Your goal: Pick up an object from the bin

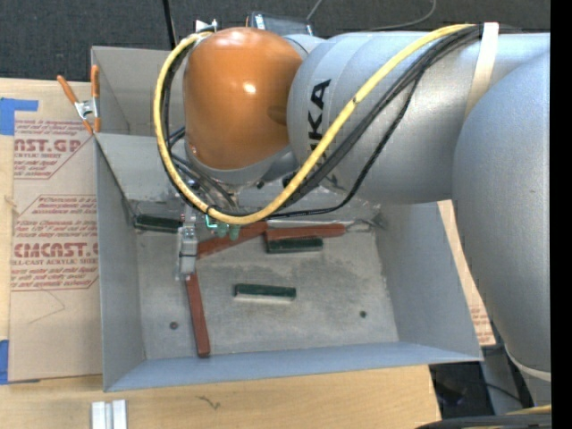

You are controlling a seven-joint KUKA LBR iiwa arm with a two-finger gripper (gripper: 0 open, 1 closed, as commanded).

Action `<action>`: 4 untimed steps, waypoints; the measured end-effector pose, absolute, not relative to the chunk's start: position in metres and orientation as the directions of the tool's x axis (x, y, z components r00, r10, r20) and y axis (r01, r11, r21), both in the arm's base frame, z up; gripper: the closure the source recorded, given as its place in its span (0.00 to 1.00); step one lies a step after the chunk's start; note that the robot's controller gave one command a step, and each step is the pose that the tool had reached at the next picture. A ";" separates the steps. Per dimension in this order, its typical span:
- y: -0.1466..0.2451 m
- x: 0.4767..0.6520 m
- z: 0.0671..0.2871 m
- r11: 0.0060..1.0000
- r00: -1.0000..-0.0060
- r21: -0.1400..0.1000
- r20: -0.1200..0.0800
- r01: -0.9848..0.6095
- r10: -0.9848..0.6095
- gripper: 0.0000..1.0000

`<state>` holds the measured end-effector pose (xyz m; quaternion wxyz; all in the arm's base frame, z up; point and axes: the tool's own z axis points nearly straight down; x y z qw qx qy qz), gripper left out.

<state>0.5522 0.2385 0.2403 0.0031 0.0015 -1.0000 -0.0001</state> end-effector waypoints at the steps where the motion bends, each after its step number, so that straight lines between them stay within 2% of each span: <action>1: 0.175 0.552 0.136 0.980 -0.980 -0.001 0.006 -0.199 -0.199 0.00; 2: 0.176 0.560 0.070 0.804 -0.804 0.002 0.002 -0.594 -0.594 0.00; 3: 0.177 0.561 0.072 0.805 -0.805 0.002 -0.002 -0.593 -0.593 1.00; 4: 0.169 0.582 0.223 0.694 -0.694 -0.005 -0.010 -0.720 -0.720 1.00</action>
Offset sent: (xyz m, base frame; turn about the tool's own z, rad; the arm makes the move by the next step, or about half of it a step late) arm 0.0006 -0.0614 -0.1003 -0.1990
